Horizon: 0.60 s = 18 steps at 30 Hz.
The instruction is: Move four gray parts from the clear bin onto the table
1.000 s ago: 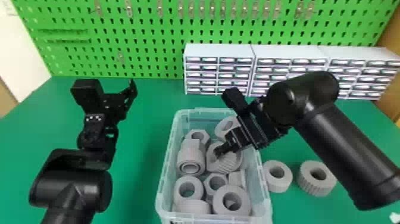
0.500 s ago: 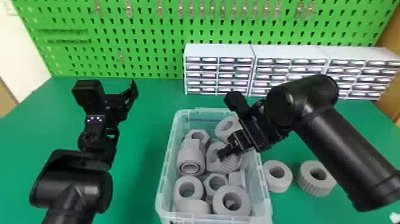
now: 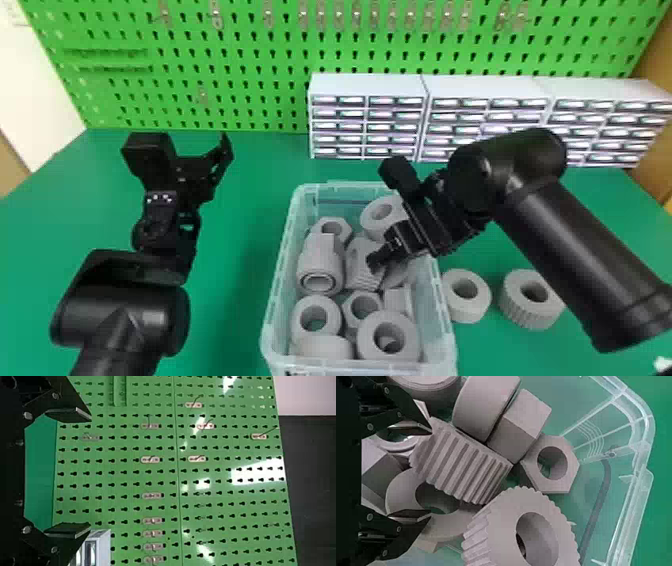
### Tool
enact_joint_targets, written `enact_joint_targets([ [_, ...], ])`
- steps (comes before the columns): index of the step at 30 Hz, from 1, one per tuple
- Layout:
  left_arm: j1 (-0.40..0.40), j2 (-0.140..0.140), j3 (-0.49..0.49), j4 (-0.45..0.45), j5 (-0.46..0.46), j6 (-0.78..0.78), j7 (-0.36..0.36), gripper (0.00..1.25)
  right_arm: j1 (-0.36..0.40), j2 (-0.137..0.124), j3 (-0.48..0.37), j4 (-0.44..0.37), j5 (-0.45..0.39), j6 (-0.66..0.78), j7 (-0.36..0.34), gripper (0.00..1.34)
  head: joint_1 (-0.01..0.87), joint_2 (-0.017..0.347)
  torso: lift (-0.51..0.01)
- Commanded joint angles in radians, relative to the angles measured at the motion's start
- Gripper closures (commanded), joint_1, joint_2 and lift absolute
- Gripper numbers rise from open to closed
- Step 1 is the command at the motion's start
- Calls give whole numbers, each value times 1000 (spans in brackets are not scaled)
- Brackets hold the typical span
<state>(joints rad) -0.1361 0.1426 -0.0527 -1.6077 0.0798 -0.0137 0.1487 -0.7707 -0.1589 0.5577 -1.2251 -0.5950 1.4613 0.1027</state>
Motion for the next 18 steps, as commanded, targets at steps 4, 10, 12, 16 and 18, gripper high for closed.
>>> enact_joint_targets([
  [4, -3, 0, -1, 0, 2, 0, 0, 294, -5, 2, 10, 18, -15, -15, 0, 522, 693, 72, -52],
  [10, -7, 0, -6, 0, 2, 0, 0, 294, -13, 6, 10, 19, -19, -22, 0, 522, 693, 72, -52],
  [12, -7, 0, -4, 0, 2, 0, 0, 294, -13, 6, 10, 19, -26, -30, 0, 522, 693, 72, -52],
  [16, -7, 0, -6, 0, 3, 0, 0, 294, -13, 6, 11, 18, -34, -33, 0, 522, 693, 72, -52],
  [18, -7, 0, -4, 0, 3, 0, 0, 294, -13, 6, 13, 19, -40, -35, 0, 522, 693, 72, -52],
])
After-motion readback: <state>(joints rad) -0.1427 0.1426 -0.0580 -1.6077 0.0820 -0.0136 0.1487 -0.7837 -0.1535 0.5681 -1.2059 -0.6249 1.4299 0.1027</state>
